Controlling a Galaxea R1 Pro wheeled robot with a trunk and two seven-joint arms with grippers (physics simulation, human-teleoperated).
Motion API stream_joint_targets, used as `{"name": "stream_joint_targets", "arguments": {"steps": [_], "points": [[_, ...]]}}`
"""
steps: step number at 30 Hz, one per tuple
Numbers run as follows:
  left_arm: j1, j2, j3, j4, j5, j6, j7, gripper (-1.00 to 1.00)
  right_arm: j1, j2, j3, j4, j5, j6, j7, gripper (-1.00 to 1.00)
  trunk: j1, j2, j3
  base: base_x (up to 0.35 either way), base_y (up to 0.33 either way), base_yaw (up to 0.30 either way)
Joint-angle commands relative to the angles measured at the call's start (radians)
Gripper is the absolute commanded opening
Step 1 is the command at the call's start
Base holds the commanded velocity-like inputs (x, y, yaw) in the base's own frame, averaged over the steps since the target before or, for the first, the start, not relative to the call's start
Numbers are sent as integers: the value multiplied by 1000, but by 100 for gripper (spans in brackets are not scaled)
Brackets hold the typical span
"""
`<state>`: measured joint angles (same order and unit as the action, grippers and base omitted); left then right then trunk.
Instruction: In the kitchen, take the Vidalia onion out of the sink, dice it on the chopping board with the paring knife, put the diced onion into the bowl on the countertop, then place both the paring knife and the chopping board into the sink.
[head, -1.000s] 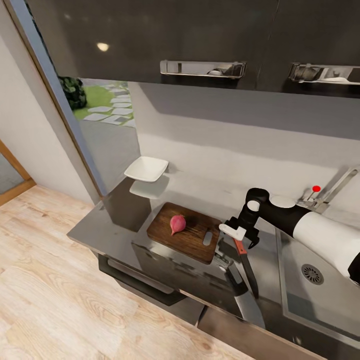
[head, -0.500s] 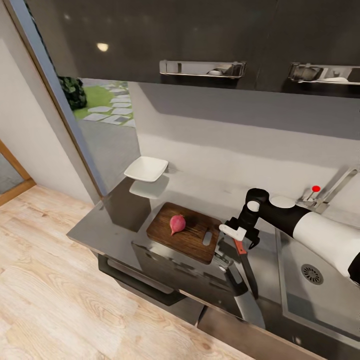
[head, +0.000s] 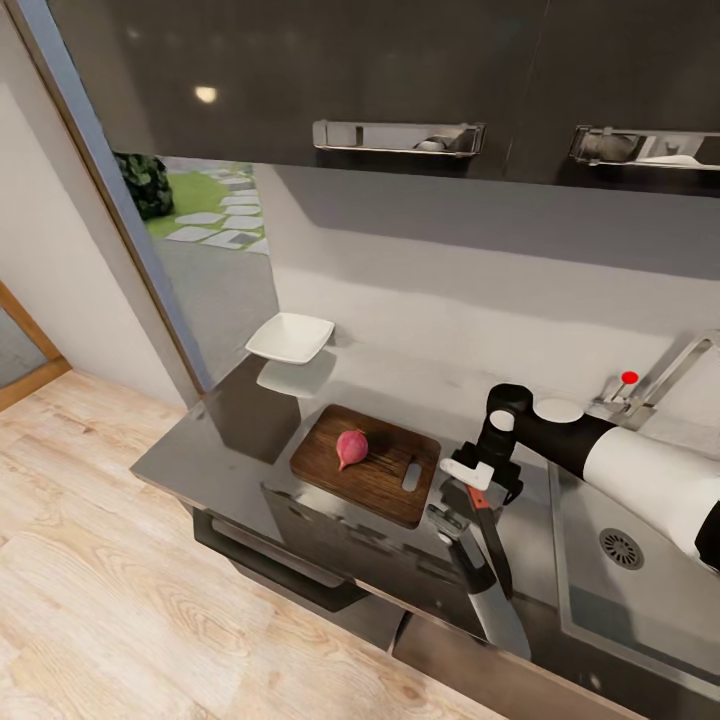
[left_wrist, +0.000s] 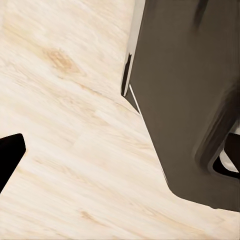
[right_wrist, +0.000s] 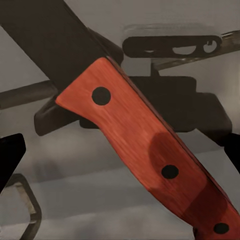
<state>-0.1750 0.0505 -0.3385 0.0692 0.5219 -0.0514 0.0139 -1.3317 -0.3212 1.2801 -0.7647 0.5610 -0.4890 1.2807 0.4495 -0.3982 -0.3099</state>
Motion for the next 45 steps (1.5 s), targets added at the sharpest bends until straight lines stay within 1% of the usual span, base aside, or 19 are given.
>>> {"name": "stream_joint_targets", "arguments": {"steps": [1,26,27,45], "points": [[-1,-1,-8,4,6,-5,0,100,-1,-1,3,-2,3,-4,-2,100,1,-2,-2,0,0,0],[-1,-1,-8,3,6,-5,0,100,-1,-1,2,-1,2,-3,-4,100,1,-2,-2,0,0,0],[-1,-1,-8,3,6,-5,0,100,-1,-1,2,-1,2,-3,-4,-100,1,-2,-2,0,0,0],[-1,-2,-8,3,6,-5,0,100,-1,0,5,0,2,-3,-7,-100,1,-2,-2,0,0,0]]}}
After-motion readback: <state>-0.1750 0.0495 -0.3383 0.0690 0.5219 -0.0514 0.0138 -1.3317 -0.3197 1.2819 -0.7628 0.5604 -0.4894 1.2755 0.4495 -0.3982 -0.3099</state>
